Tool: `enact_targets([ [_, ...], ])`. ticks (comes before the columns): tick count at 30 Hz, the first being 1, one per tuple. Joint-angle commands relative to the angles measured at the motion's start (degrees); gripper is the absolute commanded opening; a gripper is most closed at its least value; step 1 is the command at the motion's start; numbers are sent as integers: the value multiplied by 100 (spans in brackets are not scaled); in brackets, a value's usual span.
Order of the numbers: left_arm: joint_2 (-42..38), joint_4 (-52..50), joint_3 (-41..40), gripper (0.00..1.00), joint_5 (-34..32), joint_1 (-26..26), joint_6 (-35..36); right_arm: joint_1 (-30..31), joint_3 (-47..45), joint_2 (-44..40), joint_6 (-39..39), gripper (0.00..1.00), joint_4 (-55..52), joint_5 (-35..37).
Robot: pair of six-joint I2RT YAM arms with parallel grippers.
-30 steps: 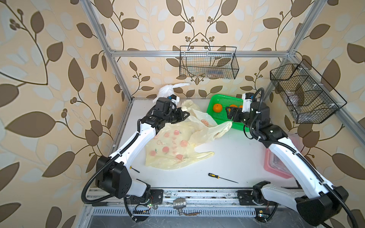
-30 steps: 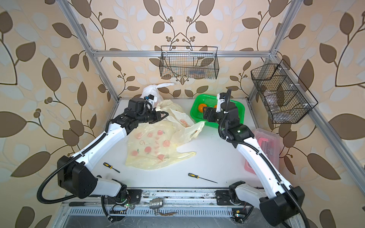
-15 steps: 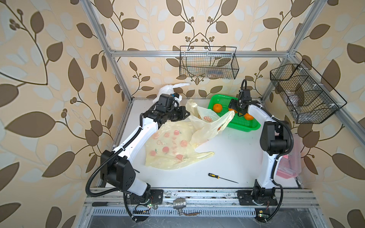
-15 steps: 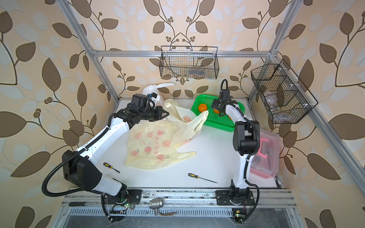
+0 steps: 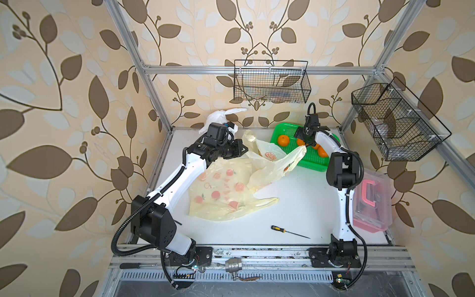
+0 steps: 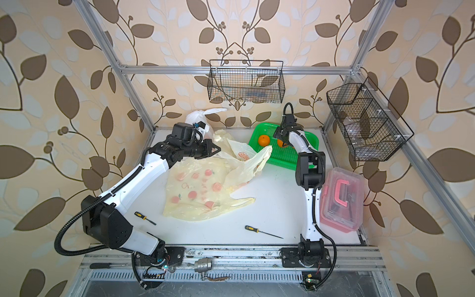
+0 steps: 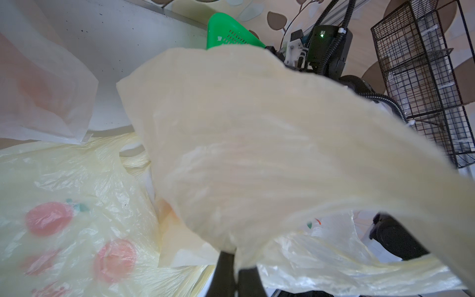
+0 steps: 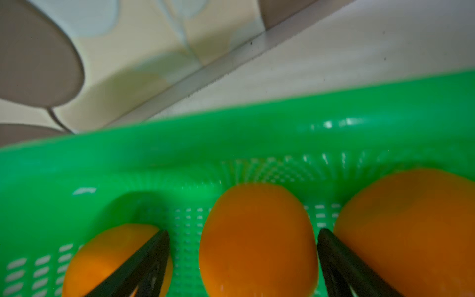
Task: Place the oranges into plastic bags & tie knots
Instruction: Pick up the orange from the basket.
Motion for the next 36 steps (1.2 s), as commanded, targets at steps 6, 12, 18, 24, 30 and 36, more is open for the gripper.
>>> enact_targets([
  [6,44,137,162,0,9,-49,15,-49,20,176,7,88,-461,164],
  [12,40,174,132,0,45,-45,-24,-49,0,124,-27,76,-589,55],
  [18,9,235,107,0,112,-45,-75,-49,-554,-445,2,58,-432,18],
  [24,31,297,233,0,301,-111,17,-49,-2135,-2261,-52,52,313,-129],
  [30,188,604,395,0,756,-245,233,203,-4455,-4924,-485,44,1418,-1181],
  [36,473,651,658,0,915,-254,262,617,-5226,-6509,-895,43,1810,-3546],
])
